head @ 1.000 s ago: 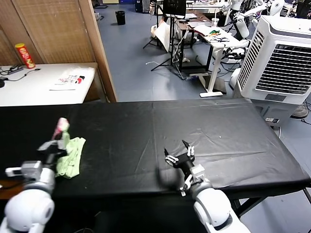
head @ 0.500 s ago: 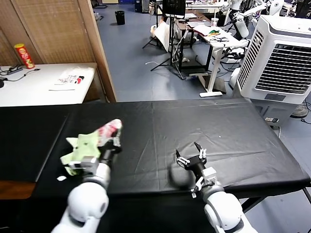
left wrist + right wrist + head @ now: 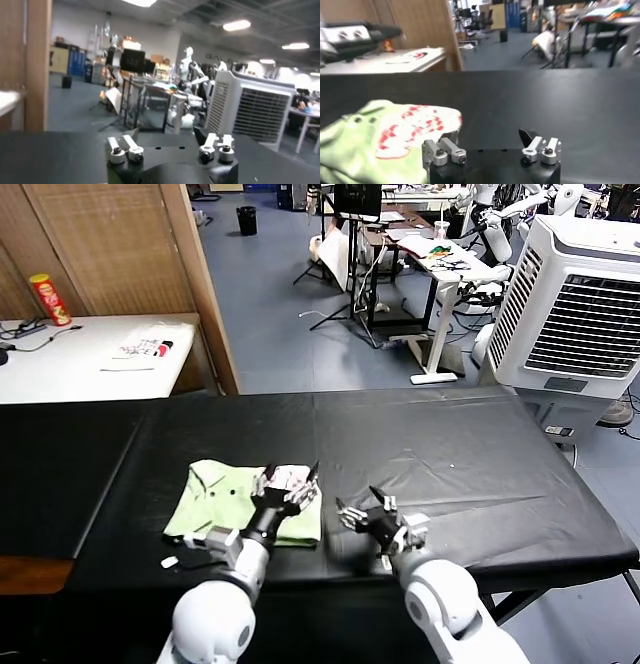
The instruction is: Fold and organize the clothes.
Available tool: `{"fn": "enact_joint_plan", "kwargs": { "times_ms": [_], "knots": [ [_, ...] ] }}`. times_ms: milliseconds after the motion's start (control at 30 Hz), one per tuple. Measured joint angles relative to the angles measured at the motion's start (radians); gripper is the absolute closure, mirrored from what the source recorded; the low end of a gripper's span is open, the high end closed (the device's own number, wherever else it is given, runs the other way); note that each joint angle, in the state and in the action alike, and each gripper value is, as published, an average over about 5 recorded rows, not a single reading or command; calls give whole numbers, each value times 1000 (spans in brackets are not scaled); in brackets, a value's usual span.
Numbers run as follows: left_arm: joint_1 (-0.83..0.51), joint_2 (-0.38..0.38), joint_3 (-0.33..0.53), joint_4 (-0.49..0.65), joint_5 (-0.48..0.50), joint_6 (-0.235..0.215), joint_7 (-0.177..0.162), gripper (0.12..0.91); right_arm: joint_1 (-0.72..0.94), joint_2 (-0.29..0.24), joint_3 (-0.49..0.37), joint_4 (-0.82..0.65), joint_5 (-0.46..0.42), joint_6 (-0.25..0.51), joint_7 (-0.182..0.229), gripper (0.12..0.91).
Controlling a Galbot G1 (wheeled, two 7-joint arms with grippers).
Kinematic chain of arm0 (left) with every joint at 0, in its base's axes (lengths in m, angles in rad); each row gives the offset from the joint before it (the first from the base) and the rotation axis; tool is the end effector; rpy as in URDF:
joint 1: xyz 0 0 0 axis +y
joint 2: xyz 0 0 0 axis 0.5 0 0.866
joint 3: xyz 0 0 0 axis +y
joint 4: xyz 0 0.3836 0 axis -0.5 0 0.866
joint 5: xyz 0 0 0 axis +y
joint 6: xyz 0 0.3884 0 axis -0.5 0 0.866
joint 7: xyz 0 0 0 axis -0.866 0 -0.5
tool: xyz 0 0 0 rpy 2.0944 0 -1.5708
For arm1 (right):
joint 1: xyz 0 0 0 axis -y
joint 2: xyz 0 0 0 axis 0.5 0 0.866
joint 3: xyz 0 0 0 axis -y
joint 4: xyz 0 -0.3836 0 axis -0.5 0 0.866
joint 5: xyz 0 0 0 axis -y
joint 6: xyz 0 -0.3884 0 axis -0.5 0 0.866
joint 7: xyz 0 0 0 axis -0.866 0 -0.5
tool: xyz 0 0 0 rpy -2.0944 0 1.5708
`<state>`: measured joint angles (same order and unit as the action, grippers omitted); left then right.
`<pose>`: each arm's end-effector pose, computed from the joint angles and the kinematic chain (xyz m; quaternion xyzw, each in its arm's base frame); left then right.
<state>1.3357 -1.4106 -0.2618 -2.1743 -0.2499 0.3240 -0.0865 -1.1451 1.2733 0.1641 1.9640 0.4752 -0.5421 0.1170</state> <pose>0.2465 -0.0557 -0.2550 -0.1409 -0.9864 0.0764 0.0371 0.3087 0.0518 -0.2930 0.1999 -0.9579 -0.0542 0.1986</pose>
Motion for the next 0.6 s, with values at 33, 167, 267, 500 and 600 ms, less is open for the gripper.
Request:
{"fn": "enact_joint_plan", "kwargs": {
  "times_ms": [33, 167, 267, 500, 600],
  "knots": [
    [6, 4, -10, -5, 1, -5, -1, 244, 17, 9, -11, -15, 20, -3, 3, 227],
    [36, 17, -62, -20, 5, -25, -6, 233, 98, 57, -51, -105, 87, -6, 17, 227],
    [65, 22, -103, -31, 5, -39, -9, 232, 159, 97, -63, -180, 140, -13, 40, 227],
    [130, 22, -178, -45, 5, -66, -20, 232, 233, 155, -68, -297, 236, -10, 56, 229],
    [149, 16, -195, -48, 8, -77, -25, 232, 247, 165, -65, -324, 274, -9, 55, 279]
  ]
}}
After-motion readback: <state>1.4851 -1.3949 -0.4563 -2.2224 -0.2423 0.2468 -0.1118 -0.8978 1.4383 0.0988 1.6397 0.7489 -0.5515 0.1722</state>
